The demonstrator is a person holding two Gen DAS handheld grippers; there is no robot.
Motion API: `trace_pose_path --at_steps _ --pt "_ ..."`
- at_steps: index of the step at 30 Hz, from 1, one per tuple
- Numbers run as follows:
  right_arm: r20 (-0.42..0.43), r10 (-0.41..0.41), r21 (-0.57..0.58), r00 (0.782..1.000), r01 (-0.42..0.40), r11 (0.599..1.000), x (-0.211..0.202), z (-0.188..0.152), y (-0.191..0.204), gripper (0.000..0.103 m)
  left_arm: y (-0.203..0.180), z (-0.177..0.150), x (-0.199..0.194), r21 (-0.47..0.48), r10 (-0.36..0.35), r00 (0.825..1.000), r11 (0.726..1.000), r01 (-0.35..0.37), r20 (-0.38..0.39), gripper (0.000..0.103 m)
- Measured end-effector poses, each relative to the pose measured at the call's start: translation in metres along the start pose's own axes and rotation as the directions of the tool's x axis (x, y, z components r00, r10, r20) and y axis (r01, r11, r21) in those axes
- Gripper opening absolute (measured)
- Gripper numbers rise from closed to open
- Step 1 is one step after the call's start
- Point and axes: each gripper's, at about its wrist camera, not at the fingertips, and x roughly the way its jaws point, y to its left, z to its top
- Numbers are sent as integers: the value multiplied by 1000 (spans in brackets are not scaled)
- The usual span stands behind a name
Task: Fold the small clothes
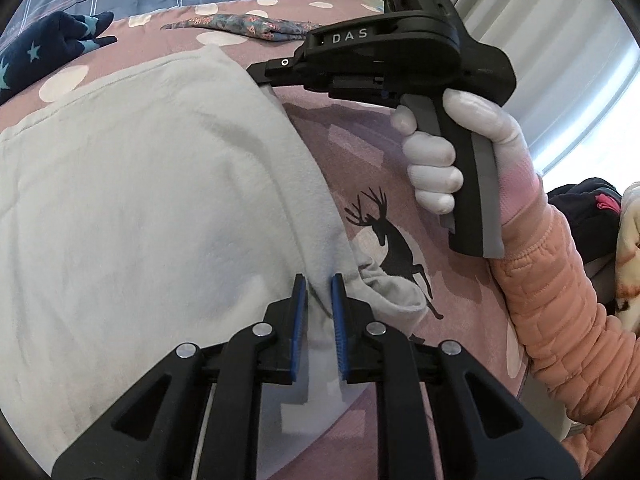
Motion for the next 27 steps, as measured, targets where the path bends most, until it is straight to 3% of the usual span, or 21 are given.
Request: trace_pose_path --at_steps 10,13,15,16,18,20,23,27 --pt "76 49 42 996 -53 998 -3 -6 -7 2 15 -4 0 -36 -94 994 995 96 58 16" --pt "74 41 44 996 -44 998 -2 -8 -9 2 -1 -4 -2 26 -152 986 988 151 62 16" --pt "62 16 50 998 -19 999 4 -13 -15 3 -20 -2 9 72 -228 974 971 227 6 17" --pt "55 13 60 998 -16 998 7 -13 -18 2 -30 -2 18 97 -238 971 966 240 -27 18" --pt "54 9 60 998 -12 998 5 -12 -16 2 -50 -3 30 166 -190 980 966 196 -50 26" --pt "58 -50 30 997 49 998 -1 -14 -12 2 -57 -3 25 184 -216 975 958 221 -43 30" --pt "103 -157 -39 982 161 986 -25 -22 0 8 -61 -14 13 176 -309 949 932 315 -64 30" --pt "150 -197 -109 969 214 971 -66 -44 17 8 -56 -37 -8 167 -318 946 932 323 -57 33"
